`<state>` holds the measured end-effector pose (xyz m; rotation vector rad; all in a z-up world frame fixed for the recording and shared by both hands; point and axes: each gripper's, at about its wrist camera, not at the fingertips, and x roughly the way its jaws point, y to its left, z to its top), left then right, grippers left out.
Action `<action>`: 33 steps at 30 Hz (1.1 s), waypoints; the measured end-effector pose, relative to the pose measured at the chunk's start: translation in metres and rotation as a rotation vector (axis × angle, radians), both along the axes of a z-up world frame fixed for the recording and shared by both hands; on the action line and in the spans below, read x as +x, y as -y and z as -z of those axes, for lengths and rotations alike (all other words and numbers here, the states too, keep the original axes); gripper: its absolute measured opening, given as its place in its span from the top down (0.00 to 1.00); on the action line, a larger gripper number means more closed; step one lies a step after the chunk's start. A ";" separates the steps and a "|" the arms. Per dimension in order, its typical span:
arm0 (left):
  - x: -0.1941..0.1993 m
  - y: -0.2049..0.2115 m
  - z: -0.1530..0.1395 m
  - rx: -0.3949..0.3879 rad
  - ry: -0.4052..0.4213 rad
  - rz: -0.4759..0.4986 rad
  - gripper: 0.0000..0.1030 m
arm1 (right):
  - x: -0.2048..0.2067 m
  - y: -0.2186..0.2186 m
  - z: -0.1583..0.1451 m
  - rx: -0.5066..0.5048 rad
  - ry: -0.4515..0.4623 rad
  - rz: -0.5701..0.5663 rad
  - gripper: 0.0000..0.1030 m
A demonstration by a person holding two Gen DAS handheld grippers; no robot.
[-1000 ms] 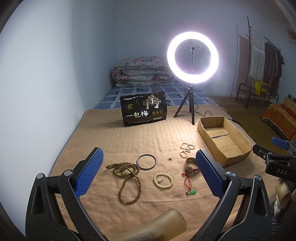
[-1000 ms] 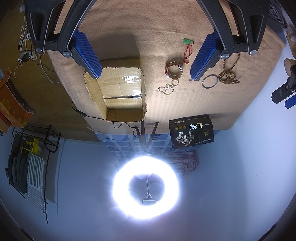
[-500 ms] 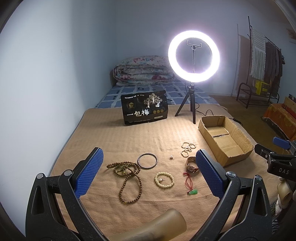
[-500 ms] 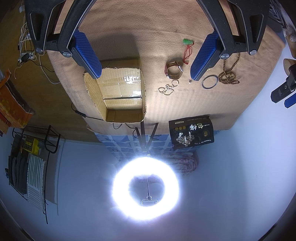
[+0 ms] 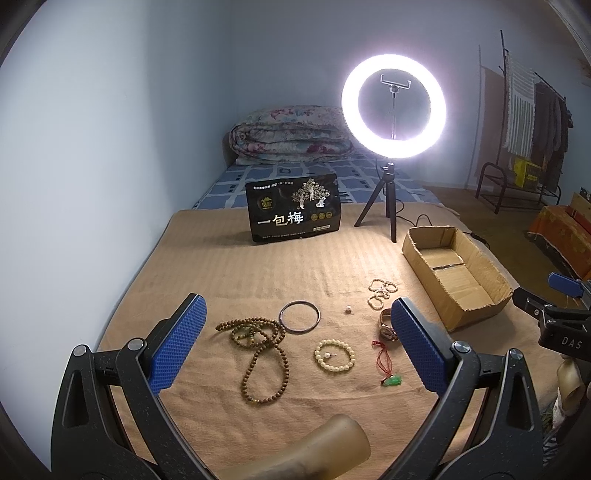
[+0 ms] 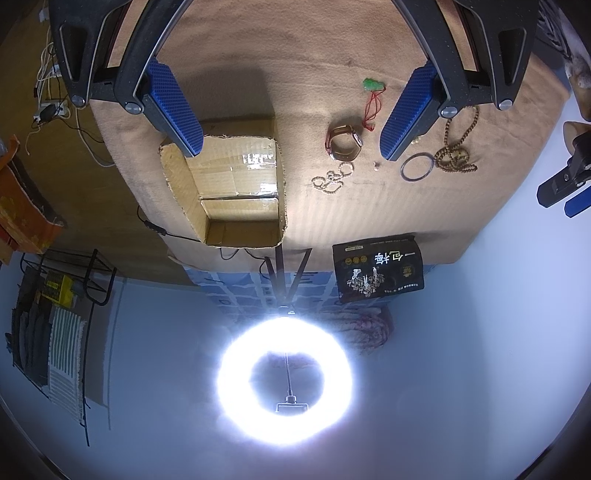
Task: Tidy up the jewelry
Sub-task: 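Move left tool to the brown bead mala while right tool approaches the jade pendant's red cord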
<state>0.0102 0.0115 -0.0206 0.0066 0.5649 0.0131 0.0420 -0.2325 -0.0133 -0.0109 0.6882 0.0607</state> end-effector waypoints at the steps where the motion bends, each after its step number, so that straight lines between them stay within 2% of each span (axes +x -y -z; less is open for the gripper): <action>1: 0.002 -0.001 0.002 -0.002 -0.003 -0.003 0.01 | 0.001 0.000 0.001 0.003 -0.004 -0.001 0.05; 11: 0.019 -0.025 0.011 -0.009 -0.051 -0.046 0.01 | 0.014 -0.004 0.015 0.020 -0.060 -0.034 0.07; 17: 0.039 -0.053 0.030 -0.025 -0.111 -0.092 0.01 | 0.026 -0.012 0.034 0.058 -0.148 -0.090 0.16; 20: 0.051 -0.068 0.044 -0.057 -0.160 -0.110 0.02 | 0.034 -0.017 0.046 0.077 -0.196 -0.106 0.18; 22: 0.060 -0.076 0.057 -0.064 -0.206 -0.118 0.07 | 0.036 -0.020 0.052 0.082 -0.211 -0.119 0.19; 24: 0.068 -0.082 0.067 -0.104 -0.256 -0.101 0.12 | 0.039 -0.026 0.057 0.084 -0.229 -0.139 0.19; 32: 0.095 -0.088 0.105 -0.162 -0.373 -0.079 0.13 | 0.057 -0.051 0.087 0.070 -0.319 -0.219 0.25; 33: 0.099 -0.089 0.110 -0.172 -0.391 -0.076 0.17 | 0.059 -0.053 0.091 0.061 -0.328 -0.224 0.26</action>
